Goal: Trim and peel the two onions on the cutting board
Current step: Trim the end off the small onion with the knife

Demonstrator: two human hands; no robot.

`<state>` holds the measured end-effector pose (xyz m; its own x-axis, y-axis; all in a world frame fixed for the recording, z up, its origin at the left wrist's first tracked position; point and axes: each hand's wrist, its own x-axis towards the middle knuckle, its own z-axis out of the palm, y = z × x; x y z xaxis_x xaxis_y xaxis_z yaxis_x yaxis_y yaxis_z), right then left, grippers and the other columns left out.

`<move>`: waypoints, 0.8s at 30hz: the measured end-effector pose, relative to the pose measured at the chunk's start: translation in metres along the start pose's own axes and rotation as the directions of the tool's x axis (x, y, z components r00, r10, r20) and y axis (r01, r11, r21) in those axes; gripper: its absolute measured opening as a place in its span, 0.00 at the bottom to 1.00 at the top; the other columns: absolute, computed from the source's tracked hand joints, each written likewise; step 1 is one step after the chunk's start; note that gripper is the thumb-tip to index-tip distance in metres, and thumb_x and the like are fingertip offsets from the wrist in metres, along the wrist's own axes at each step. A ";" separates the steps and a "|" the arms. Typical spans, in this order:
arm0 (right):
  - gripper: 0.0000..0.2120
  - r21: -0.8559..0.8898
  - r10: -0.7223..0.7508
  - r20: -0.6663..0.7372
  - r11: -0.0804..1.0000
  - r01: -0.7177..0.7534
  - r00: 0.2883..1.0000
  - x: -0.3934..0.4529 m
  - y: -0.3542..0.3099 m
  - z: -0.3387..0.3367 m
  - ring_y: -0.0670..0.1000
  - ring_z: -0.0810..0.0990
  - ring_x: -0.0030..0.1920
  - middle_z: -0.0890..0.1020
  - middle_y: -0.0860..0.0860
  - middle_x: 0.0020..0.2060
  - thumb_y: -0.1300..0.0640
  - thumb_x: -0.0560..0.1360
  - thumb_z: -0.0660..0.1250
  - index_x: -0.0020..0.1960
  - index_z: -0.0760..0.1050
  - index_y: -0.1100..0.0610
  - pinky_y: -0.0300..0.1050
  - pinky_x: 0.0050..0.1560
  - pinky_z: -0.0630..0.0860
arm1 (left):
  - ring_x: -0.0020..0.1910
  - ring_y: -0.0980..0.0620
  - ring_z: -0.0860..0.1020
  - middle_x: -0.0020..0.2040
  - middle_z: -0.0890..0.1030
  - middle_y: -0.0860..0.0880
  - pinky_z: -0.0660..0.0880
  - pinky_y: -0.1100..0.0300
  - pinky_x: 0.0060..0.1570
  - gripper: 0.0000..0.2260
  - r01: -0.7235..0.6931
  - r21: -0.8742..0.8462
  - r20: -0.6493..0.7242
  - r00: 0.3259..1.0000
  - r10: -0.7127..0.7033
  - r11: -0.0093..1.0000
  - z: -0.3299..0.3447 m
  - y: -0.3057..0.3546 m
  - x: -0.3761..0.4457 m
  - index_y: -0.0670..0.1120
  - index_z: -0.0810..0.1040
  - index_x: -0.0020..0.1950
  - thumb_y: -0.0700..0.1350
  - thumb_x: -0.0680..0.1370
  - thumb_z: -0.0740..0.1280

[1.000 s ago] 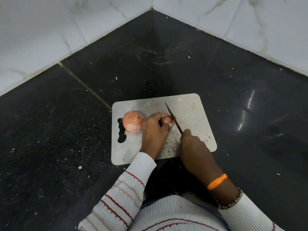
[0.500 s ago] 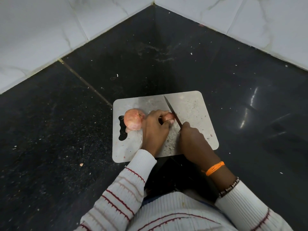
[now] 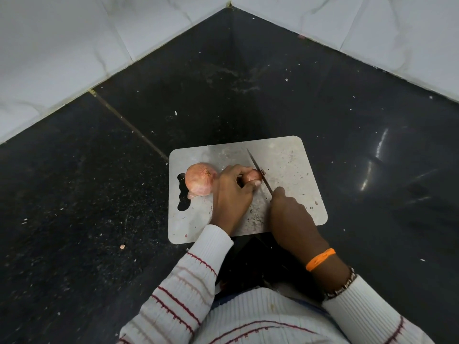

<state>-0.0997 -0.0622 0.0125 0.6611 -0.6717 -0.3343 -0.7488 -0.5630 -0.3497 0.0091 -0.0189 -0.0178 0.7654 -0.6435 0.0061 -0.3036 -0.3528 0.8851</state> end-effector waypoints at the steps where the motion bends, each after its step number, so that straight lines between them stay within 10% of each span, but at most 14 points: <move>1: 0.07 -0.008 0.007 -0.012 1.000 -0.007 1.000 0.004 0.000 0.001 0.61 0.78 0.50 0.77 0.60 0.49 0.65 0.78 0.51 0.55 0.63 0.61 0.47 0.42 0.66 | 0.49 0.53 0.79 0.50 0.82 0.50 0.75 0.48 0.58 0.11 -0.012 0.011 0.000 1.000 0.012 1.000 0.001 -0.001 0.000 0.45 0.83 0.51 0.39 0.69 0.74; 16: 0.08 -0.128 -0.008 -0.061 0.992 0.000 0.998 0.008 0.005 0.015 0.60 0.79 0.51 0.78 0.58 0.50 0.64 0.79 0.52 0.57 0.63 0.60 0.47 0.40 0.67 | 0.50 0.53 0.78 0.51 0.80 0.51 0.76 0.52 0.54 0.09 -0.016 0.059 0.005 1.000 0.016 0.998 0.006 0.000 -0.003 0.46 0.78 0.47 0.40 0.70 0.73; 24: 0.02 0.091 -0.048 0.008 0.995 0.048 0.999 0.006 0.023 0.008 0.62 0.77 0.45 0.78 0.61 0.47 0.61 0.80 0.52 0.49 0.61 0.57 0.47 0.39 0.66 | 0.47 0.61 0.78 0.45 0.81 0.53 0.74 0.66 0.48 0.06 0.032 -0.071 0.118 0.993 -0.024 0.997 -0.003 0.005 -0.008 0.47 0.77 0.47 0.38 0.74 0.69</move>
<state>-0.1124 -0.0754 -0.0044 0.6970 -0.6399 -0.3236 -0.7092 -0.5483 -0.4432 0.0028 -0.0136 -0.0120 0.7002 -0.7105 -0.0699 -0.2380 -0.3245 0.9154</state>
